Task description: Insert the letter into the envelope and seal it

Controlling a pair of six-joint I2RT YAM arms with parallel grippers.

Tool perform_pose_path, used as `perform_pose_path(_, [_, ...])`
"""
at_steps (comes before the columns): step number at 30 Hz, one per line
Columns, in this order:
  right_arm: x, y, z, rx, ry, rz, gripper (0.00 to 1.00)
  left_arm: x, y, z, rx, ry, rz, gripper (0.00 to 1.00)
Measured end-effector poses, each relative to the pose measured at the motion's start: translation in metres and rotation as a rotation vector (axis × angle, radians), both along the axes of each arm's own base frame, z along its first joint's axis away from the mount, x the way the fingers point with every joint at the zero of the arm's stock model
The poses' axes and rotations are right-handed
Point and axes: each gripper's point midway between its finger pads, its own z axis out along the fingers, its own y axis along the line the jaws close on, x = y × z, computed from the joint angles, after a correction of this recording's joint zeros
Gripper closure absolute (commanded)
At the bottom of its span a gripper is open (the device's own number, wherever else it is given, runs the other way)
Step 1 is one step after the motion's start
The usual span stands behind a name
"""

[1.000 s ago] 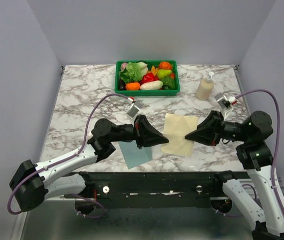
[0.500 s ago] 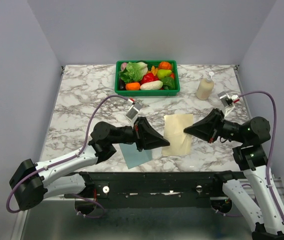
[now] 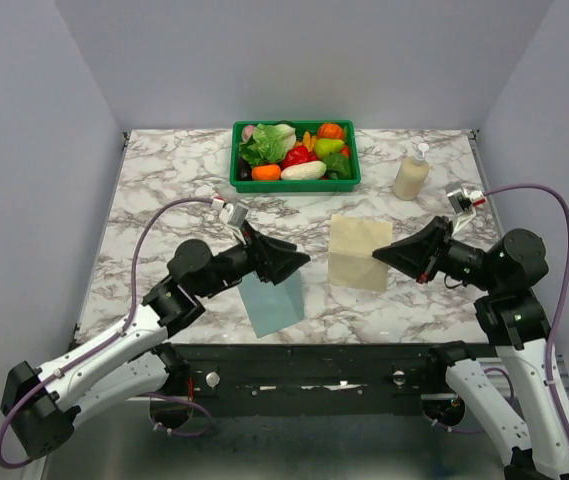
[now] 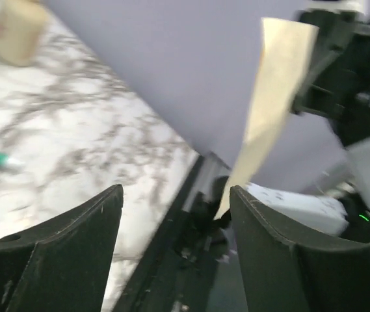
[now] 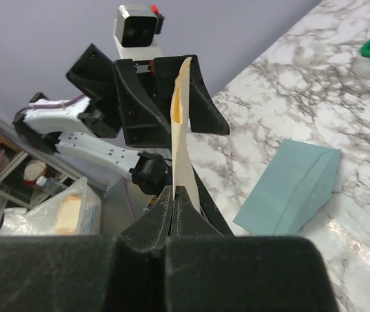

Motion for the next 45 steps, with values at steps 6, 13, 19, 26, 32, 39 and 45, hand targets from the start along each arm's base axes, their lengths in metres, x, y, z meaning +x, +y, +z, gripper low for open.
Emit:
perform_pose_path(6, [0.027,-0.009,-0.032,-0.106,0.102,-0.121,0.99,0.072,0.023,-0.080,0.373,0.188,0.363,0.89])
perform_pose_path(13, [0.038,-0.016,-0.060,-0.183,0.176,-0.179,0.99,0.070,0.064,-0.225,0.797,0.428,0.488,1.00])
perform_pose_path(19, [0.040,-0.019,-0.071,-0.204,0.193,-0.201,0.99,0.060,0.086,-0.276,0.919,0.534,0.558,1.00])
perform_pose_path(26, [0.044,-0.020,-0.086,-0.226,0.219,-0.211,0.99,0.062,0.078,-0.284,0.903,0.522,0.586,1.00])
perform_pose_path(32, [0.046,-0.021,-0.102,-0.250,0.245,-0.209,0.99,0.060,0.043,-0.285,0.854,0.441,0.544,1.00])
perform_pose_path(39, [0.051,-0.021,-0.126,-0.278,0.313,-0.205,0.99,0.054,0.017,-0.283,0.821,0.410,0.502,1.00])
perform_pose_path(45, [0.058,-0.014,-0.140,-0.281,0.398,-0.162,0.99,0.041,0.032,-0.280,0.878,0.423,0.495,0.94])
